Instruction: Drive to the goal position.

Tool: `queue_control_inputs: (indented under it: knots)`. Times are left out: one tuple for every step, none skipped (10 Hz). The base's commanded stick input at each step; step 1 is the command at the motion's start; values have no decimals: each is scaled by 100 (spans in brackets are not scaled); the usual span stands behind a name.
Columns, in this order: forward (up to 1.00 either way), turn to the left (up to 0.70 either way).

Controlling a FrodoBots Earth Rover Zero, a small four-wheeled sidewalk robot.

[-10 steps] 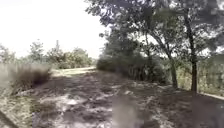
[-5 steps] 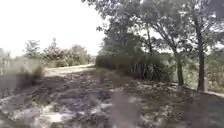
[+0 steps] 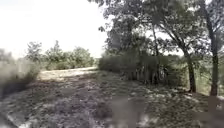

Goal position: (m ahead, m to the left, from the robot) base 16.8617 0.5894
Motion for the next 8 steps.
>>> queue_control_inputs:
  knots:
    - [85,34]
    - [85,29]
    - [85,7]
    - [85,0]
    - [85,0]
    - [85,0]
    - [85,0]
    - [85,0]
